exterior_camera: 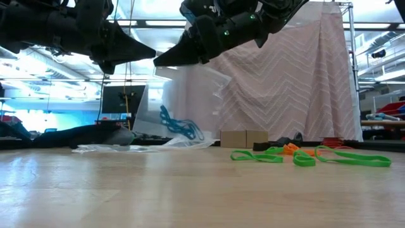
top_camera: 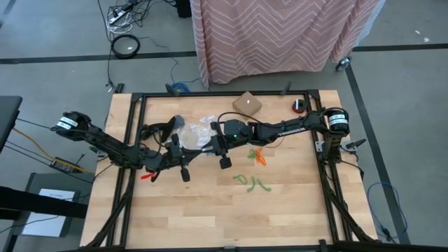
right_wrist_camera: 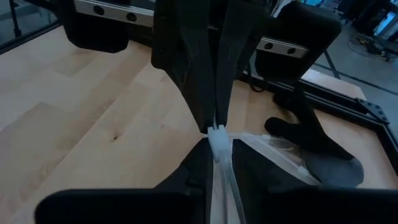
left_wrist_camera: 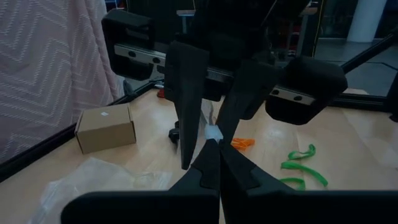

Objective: Sort rubber bands
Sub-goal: Close the transparent zip bag

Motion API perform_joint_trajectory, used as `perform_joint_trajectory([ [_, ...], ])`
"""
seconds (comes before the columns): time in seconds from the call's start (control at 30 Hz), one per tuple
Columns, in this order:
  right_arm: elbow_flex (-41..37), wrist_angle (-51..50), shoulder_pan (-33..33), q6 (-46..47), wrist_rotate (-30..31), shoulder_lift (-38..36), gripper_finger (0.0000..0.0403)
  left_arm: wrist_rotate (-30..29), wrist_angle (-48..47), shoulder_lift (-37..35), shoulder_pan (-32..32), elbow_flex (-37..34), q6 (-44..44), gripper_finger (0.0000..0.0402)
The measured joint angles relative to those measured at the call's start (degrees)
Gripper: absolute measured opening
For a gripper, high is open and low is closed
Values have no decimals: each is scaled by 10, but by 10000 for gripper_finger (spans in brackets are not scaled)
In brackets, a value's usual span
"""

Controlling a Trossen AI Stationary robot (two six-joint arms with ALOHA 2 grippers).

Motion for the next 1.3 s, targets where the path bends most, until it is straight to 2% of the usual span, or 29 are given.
perform_joint_trajectory([
  [0.57,0,-14,0,3,-19,0,55,2,-22,0,0,0,-3,0],
  [0.8,0,-17,0,-5,-17,0,38,3,-33,0,0,0,-14,0],
  [1.1,0,-17,0,-7,-21,0,47,7,-31,9,0,0,-18,0],
  [1.3,0,-19,0,-7,-22,0,38,7,-20,16,0,0,-16,0],
])
